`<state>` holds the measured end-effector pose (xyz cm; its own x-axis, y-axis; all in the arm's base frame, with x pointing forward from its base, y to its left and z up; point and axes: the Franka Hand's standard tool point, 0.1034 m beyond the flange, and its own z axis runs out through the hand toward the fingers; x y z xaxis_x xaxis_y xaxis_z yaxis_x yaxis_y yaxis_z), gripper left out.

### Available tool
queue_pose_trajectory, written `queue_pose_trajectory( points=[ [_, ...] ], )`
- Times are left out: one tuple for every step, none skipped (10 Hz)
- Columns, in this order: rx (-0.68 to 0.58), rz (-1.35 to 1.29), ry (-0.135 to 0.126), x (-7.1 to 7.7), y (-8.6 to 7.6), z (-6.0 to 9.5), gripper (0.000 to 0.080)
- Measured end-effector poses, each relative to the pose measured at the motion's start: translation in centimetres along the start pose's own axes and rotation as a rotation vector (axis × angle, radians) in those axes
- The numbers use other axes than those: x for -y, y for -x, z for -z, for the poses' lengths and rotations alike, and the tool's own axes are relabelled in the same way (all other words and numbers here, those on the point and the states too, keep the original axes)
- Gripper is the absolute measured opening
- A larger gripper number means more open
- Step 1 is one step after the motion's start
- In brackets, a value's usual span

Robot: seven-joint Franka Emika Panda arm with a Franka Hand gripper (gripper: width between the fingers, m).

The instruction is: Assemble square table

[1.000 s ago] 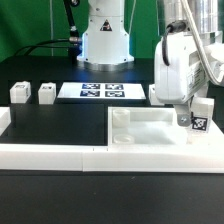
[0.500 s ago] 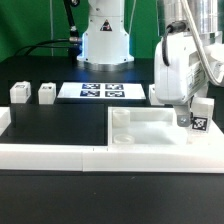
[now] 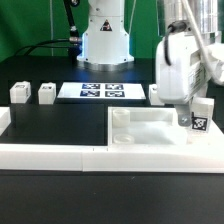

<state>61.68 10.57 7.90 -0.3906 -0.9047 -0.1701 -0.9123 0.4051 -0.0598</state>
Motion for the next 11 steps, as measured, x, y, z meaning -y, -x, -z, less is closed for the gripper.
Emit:
queue_pose_trajectory(
  points=[
    [0.015, 0.043, -0.004, -0.7, -0.1, 1.4, 0.0649],
    [0.028, 0.126, -0.009, -1.3, -0.1, 2.8, 0.0649],
    [0.042, 0.198, -0.015, -1.8, 0.5, 3.8, 0.0649],
    [0.038, 0.241, -0.007, -2.1, 0.8, 3.7, 0.0649],
    [0.035, 0.342, -0.009, -2.0, 0.7, 3.6, 0.0649],
    [0.035, 0.409, -0.011, -1.9, 0.6, 3.6, 0.0649],
    [0.034, 0.473, -0.012, -2.0, 0.6, 3.6, 0.0649],
    [0.034, 0.522, -0.012, -2.1, 0.7, 3.5, 0.0649],
    [0.032, 0.608, 0.001, -3.3, 1.2, 3.3, 0.0649],
    [0.026, 0.690, 0.055, -5.1, 1.4, 3.2, 0.0649],
    [0.003, 0.788, 0.121, -6.2, 1.5, 3.3, 0.0649]
  ],
)
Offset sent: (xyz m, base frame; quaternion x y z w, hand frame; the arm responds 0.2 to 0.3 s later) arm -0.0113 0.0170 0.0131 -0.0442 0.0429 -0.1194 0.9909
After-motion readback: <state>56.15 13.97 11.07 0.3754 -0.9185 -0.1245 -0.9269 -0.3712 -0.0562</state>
